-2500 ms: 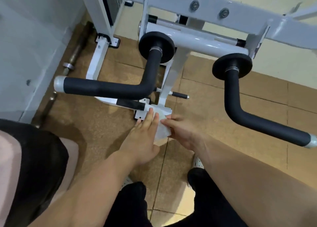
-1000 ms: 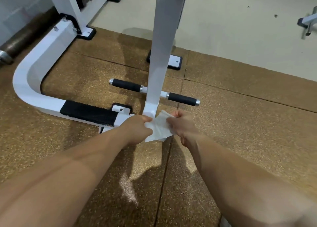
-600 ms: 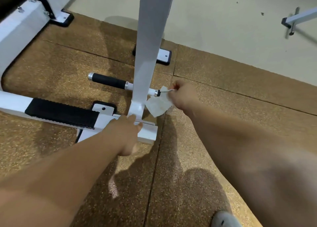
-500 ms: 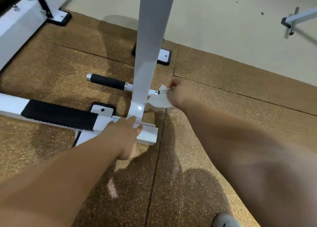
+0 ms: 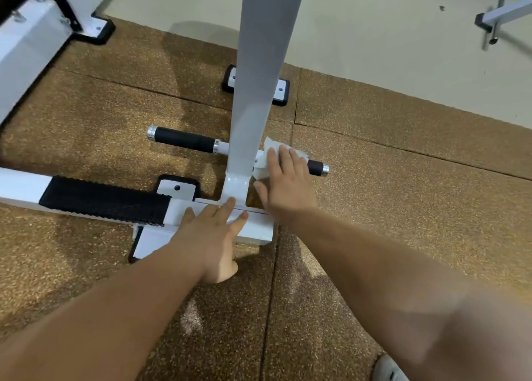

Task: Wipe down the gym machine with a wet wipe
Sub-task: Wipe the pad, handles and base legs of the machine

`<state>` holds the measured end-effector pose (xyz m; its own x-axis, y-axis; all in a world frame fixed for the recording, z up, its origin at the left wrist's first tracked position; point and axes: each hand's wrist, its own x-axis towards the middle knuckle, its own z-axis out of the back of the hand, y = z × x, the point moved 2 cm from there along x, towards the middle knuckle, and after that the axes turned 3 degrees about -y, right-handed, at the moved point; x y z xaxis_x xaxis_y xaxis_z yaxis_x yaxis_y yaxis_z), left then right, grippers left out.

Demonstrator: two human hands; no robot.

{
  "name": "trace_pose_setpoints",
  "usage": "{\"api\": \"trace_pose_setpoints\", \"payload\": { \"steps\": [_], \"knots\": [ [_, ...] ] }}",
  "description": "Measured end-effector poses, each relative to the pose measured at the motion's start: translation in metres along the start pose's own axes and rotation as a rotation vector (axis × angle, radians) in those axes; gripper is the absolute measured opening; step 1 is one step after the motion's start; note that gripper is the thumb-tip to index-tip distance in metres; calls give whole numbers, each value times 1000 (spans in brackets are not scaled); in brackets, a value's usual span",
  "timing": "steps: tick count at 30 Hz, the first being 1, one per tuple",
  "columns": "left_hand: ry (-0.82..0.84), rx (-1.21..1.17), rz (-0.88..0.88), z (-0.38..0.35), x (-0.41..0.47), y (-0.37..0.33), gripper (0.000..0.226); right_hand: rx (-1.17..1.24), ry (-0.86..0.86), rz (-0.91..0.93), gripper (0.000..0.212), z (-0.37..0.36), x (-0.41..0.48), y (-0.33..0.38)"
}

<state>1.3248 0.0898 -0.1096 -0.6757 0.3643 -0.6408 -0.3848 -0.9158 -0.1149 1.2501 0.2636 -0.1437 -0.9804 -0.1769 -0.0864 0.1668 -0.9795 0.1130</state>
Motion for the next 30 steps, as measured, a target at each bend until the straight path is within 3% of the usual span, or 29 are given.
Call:
{"api": "trace_pose_setpoints", "payload": {
  "steps": [2,5,10,14,20,27,30],
  "knots": [
    [2,2,2,0,0,-1,100,-66,91,-12,90,-8,-2,-1],
    [-1,-5,13,1,-1,-3,102,-134,109,-5,99,-6,-8,-14],
    [5,-12,22,2,-1,-5,103,-175,125,-227,107,-3,-22,-45],
    [11,-12,27,2,-1,-6,103,-159,152,-90,116,-3,-3,-12],
    [5,-19,27,3,-2,-6,101,-42,146,23,102,2,2,-6],
    [10,-24,25,4,-3,-4,99,-90,174,-153,98,-7,-22,-30],
    [10,-15,24,3,-2,-5,98,-44,192,-106,90,-7,-12,-4]
  ]
}}
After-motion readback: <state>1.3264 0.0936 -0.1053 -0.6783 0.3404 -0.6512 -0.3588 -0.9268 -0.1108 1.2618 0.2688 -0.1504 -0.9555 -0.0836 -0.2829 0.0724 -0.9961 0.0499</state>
